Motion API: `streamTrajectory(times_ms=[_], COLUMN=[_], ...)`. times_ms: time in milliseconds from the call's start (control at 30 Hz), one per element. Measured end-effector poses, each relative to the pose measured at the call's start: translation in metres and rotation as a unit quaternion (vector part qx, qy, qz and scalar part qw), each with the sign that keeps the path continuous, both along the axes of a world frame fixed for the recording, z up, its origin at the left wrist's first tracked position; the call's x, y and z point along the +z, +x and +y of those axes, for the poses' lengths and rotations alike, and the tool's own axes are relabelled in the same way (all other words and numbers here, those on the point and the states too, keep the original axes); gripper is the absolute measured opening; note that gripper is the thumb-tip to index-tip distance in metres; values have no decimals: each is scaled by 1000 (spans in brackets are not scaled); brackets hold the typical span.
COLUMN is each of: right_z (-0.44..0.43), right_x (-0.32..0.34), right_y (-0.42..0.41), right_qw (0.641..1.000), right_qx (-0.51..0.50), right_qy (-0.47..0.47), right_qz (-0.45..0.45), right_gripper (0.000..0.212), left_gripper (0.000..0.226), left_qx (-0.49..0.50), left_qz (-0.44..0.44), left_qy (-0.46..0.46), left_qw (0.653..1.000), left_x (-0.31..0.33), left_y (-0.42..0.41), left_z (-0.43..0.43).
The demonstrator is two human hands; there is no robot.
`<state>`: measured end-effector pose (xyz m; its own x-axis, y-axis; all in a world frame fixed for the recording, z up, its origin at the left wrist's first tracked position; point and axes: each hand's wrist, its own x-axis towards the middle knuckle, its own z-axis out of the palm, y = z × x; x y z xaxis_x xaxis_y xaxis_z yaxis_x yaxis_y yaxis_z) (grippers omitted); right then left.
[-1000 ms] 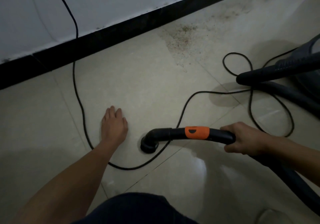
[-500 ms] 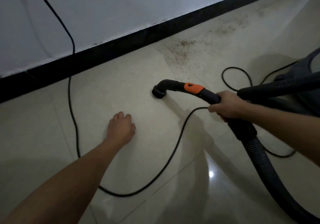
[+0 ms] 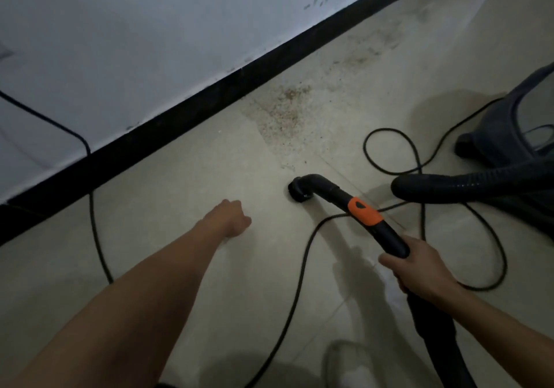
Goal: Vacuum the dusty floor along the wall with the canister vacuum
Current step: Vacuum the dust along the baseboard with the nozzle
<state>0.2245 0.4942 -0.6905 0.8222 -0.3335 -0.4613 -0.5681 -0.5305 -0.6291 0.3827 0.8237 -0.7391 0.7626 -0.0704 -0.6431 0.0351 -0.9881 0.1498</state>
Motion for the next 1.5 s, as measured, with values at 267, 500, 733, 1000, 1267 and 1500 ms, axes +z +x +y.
streamTrajectory(times_ms=[267, 500, 733, 1000, 1267, 1500], right_z=[-21, 10, 45, 80, 104, 121], right_x=[-26, -29, -29, -26, -31, -18], right_y=[119, 262, 350, 339, 318, 304], right_qw=[997, 990, 993, 998, 995, 992], right_qx=[-46, -85, -62, 25, 71, 112], right_qy=[17, 100, 88, 59, 43, 53], right_qz=[-51, -43, -44, -19, -47, -16], right_gripper=[12, 21, 31, 17, 16, 20], left_gripper=[56, 61, 65, 63, 63, 65], left_qx=[89, 81, 100, 112, 109, 74], left_qz=[-205, -307, -319, -290, -284, -291], left_qy=[11, 28, 23, 25, 18, 22], left_qw=[975, 948, 942, 950, 952, 954], left_x=[-41, -81, -89, -84, -82, -78], left_y=[14, 29, 31, 32, 34, 25], left_z=[-26, -15, -9, -9, -9, 2])
